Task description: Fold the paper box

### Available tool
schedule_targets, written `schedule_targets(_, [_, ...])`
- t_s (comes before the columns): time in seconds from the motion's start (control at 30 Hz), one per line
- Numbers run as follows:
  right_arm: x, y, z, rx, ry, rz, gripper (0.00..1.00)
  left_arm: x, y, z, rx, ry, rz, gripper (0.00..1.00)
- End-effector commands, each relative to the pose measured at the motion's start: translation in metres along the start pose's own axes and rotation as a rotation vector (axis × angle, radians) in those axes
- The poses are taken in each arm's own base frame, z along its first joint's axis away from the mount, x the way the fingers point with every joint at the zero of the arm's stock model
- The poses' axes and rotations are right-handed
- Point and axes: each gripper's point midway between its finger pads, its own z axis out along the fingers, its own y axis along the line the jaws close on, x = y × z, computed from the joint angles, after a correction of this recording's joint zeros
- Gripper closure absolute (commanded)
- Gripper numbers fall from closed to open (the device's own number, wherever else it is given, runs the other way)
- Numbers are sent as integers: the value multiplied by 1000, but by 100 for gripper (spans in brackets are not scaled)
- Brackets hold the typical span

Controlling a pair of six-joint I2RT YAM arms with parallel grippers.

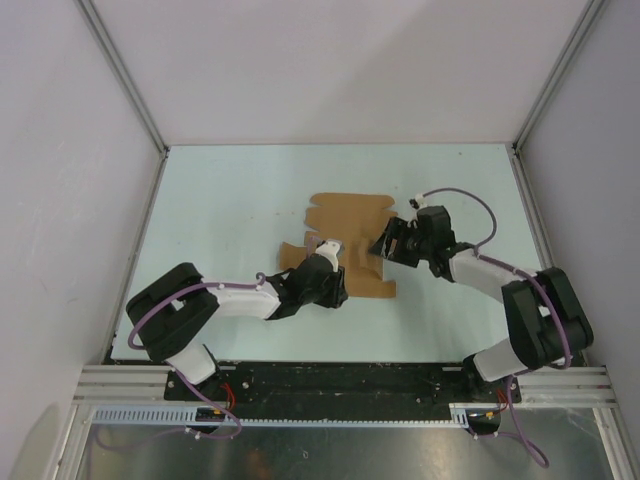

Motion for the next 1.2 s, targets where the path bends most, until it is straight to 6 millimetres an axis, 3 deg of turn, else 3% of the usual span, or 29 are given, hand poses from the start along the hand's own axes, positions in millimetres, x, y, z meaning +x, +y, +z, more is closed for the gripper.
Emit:
schedule_targets(0.0, [-26,-1,-24,130,-26,-88,20,9,1,-10,-2,28,-8,61])
schedule_targets(0.13, [-27,-2,-26,157,1,-86,13,6,1,-11,-4,23,-6,61])
schedule_targets(0.4, [-17,-12,-12,165,49,-38,11,7,3,-12,-8,24,-5,62])
schedule_targets(0.67, [-22,4,-2,82,36,-6,8,8,5,-12,-14,26,-15,62])
schedule_targets(0.83, [-14,1,8,85,63,7,7,11,7,-12,-18,32,-11,62])
schedule_targets(1.17, [-6,-14,17,130,84,11,30,13,9,-13,-25,32,-12,62])
